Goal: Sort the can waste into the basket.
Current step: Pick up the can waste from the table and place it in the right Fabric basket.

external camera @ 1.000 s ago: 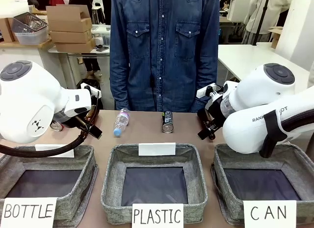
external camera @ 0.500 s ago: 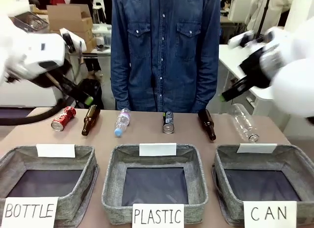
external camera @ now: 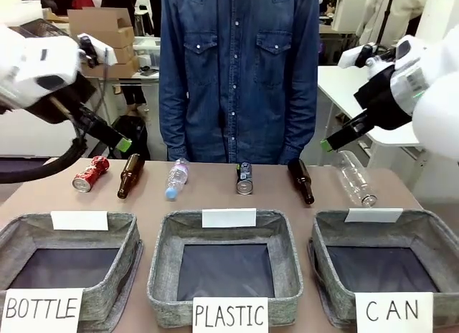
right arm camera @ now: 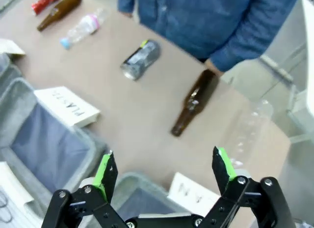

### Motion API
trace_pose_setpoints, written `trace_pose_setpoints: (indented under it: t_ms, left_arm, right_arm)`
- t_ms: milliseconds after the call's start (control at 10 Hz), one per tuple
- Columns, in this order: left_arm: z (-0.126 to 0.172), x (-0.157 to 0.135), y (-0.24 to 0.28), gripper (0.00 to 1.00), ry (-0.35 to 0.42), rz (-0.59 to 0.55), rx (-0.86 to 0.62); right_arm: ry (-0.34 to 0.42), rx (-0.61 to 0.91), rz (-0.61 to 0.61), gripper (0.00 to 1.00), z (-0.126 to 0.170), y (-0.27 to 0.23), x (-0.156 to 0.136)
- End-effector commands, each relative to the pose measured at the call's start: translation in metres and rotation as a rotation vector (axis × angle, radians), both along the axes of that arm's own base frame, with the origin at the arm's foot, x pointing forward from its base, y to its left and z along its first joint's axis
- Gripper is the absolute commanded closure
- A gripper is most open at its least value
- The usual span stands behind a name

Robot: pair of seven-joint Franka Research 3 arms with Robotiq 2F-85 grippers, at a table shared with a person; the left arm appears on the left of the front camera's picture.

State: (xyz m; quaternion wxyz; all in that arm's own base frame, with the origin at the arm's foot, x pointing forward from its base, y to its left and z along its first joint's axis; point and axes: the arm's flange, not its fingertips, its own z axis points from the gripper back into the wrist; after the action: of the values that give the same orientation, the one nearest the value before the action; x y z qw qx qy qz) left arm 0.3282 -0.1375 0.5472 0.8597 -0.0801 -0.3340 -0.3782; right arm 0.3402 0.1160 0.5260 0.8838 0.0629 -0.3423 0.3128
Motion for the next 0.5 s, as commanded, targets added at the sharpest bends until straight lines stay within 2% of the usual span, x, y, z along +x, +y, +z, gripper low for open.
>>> trace_pose_setpoints:
  t_ms: [0, 100, 200, 300, 400]
  left_arm:
    - [0.01, 0.011, 0.044, 0.0, 0.321, -0.279, -0.351]
    - [0.003, 0.019, 0.071, 0.0, 0.414, -0.361, -0.547]
    - [-0.01, 0.03, 0.094, 0.0, 0.475, -0.336, -0.71]
    - [-0.025, 0.035, 0.112, 0.0, 0.507, -0.31, -0.837]
    - [-0.039, 0.035, 0.133, 0.0, 0.512, -0.255, -0.934]
  right_arm:
    - [0.421, 0.243, 0.004, 0.0, 0.018, -0.017, 0.006]
    - [0.579, 0.464, 0.03, 0.0, 0.029, -0.037, 0.004]
    - [0.667, 0.665, 0.069, 0.0, 0.035, -0.063, 0.001]
    - [0.719, 0.84, 0.056, 0.0, 0.034, -0.087, -0.001]
    - [0.735, 0.962, 0.03, 0.0, 0.03, -0.105, -0.002]
